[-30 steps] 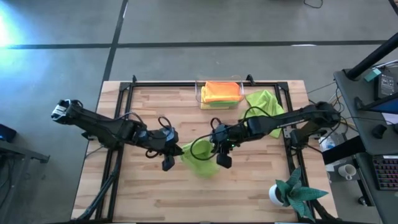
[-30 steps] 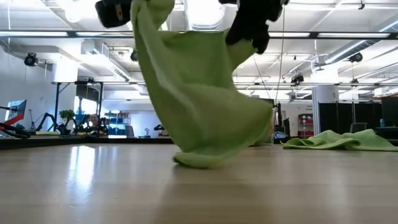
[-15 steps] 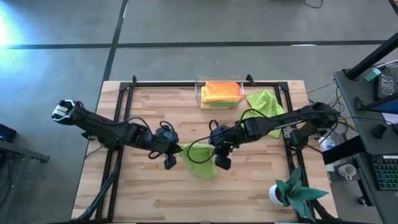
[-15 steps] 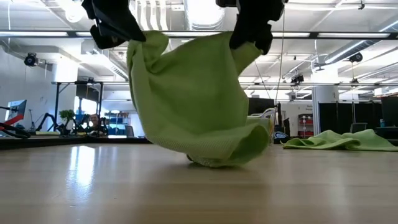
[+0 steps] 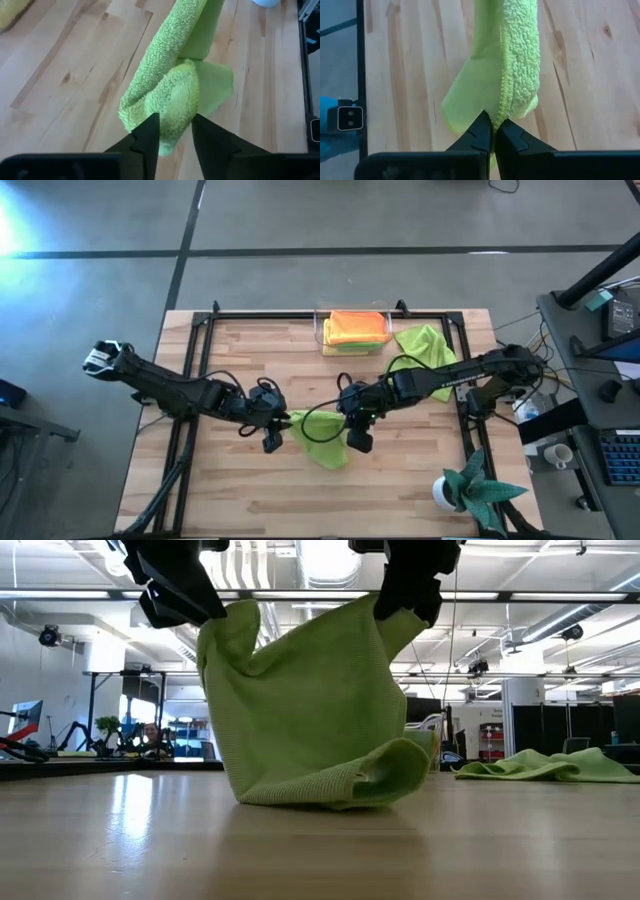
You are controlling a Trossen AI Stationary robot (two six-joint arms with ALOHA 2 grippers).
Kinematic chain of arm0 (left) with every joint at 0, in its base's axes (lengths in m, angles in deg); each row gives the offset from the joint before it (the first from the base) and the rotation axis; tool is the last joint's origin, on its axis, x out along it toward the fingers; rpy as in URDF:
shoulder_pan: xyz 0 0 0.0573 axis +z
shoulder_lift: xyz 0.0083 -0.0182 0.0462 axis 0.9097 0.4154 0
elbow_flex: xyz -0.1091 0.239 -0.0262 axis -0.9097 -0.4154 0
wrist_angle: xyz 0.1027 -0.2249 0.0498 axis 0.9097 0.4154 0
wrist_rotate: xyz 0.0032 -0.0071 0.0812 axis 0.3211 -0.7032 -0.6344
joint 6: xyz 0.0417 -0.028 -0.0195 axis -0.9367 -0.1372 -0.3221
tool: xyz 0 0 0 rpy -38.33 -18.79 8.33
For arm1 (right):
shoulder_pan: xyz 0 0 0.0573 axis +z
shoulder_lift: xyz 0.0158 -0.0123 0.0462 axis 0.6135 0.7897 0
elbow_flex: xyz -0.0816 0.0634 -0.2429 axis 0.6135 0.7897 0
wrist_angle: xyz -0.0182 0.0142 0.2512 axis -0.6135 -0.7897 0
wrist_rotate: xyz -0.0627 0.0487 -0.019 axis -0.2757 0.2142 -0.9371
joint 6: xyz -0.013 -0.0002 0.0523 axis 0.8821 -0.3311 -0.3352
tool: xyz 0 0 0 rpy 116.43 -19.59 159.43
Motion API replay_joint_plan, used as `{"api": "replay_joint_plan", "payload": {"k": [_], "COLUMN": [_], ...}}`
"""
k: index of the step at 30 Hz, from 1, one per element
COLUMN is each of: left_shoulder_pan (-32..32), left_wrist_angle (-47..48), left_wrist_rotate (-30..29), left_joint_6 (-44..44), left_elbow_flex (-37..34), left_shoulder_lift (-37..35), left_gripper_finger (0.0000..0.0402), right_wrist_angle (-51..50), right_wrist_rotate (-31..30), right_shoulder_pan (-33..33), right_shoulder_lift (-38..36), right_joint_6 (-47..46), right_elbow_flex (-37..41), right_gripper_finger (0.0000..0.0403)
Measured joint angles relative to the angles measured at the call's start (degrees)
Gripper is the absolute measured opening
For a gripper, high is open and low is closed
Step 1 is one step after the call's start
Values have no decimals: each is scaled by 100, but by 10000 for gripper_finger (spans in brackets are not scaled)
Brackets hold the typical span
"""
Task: Fold microfiber towels
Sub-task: Fold the light green microfiber cloth
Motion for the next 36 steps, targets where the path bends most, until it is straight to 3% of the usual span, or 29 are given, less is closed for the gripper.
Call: {"api": "replay_joint_plan", "payload": {"k": [16, 23, 31, 36], "left_shoulder_pan": [-2, -11, -13, -15], "left_wrist_angle": [18, -448, -1084, -1159], "left_wrist_rotate": [-1, -3, -1070, -1217], "left_joint_6": [-910, -909, -920, -1412], "left_elbow_flex": [-9, -13, 376, 769], "left_shoulder_lift": [46, 574, 1369, 1765], "left_gripper_finger": [107, 107, 107, 107], "right_wrist_angle": [5, 18, 5, -17], "right_wrist_rotate": [20, 22, 48, 130], "right_shoulder_pan": [-2, -15, -28, -102], "right_shoulder_lift": [2, 15, 205, 285], "right_joint_6": [-146, -311, -640, -881], "right_elbow_flex": [-57, -271, -449, -520], "right_gripper_finger": [9, 9, 9, 9]}}
